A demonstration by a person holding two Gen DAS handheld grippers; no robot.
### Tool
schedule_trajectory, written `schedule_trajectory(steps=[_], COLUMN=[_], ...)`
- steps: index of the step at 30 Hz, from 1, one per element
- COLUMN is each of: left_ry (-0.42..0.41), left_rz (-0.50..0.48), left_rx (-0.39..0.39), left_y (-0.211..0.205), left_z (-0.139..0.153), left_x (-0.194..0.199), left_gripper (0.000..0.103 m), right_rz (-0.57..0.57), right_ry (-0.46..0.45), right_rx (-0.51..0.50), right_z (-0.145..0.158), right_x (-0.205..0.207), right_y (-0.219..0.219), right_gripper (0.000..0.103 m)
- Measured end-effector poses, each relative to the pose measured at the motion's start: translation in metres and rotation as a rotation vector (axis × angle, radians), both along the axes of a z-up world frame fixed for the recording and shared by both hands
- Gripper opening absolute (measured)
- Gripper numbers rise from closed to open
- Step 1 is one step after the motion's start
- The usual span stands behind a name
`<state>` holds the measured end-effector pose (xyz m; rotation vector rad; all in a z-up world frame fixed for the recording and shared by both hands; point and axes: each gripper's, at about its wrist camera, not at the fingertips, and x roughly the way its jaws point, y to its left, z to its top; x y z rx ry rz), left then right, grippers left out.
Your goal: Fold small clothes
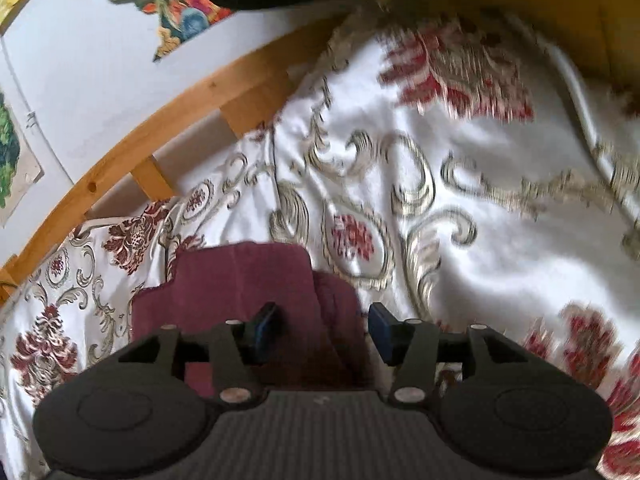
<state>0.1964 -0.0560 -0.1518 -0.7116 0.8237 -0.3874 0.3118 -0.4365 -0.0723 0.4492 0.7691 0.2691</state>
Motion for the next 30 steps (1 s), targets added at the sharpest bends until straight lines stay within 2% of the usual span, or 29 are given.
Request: schedule_trajectory(steps=[2, 4, 6, 7, 9, 11, 15, 18, 22, 30], left_ry=[0.004, -0.004, -0.020, -0.028, -0.032, -0.032, -0.051, -0.084, -0.195, -0.356], left_rz=[-0.009, -0.030, -0.056, -0.067, -0.078, -0.073, -0.057, -0.019, 0.002, 0.050], left_rx=[-0.055, -0.042, 0.001, 0.020, 0.053, 0.047, 0.070, 0.075, 0.146, 0.184], left_y=[0.000, -0.004, -0.009, -0.011, -0.015, -0.016, -0.014, -0.013, -0.018, -0.008], left_z=[-0.002, -0.002, -0.001, -0.001, 0.000, 0.001, 0.005, 0.011, 0.030, 0.072], left_x=[0.002, 0.003, 0.004, 0.004, 0.005, 0.006, 0.002, -0.003, -0.014, -0.027], left_gripper=[0.099, 0.098, 0.095, 0.091, 0.086, 0.078, 0.065, 0.060, 0.057, 0.056], right_rz=[-0.008, -0.021, -0.030, -0.027, -0.016, 0.000, 0.049, 0.081, 0.102, 0.133], right_ry=[0.040, 0.066, 0.076, 0.072, 0.058, 0.035, -0.046, -0.119, -0.211, -0.418], right_rx=[0.059, 0.105, 0.127, 0.126, 0.102, 0.073, -0.030, -0.111, -0.124, -0.107], right_z=[-0.007, -0.012, -0.014, -0.013, -0.008, -0.001, 0.019, 0.033, 0.051, 0.098], right_x=[0.001, 0.003, 0.003, 0.003, 0.001, -0.002, -0.011, -0.023, -0.039, -0.062], right_y=[-0.002, -0.007, -0.010, -0.010, -0.006, 0.000, 0.023, 0.039, 0.050, 0.071], right_gripper=[0.058, 0.056, 0.048, 0.041, 0.035, 0.024, 0.021, 0.020, 0.019, 0.019])
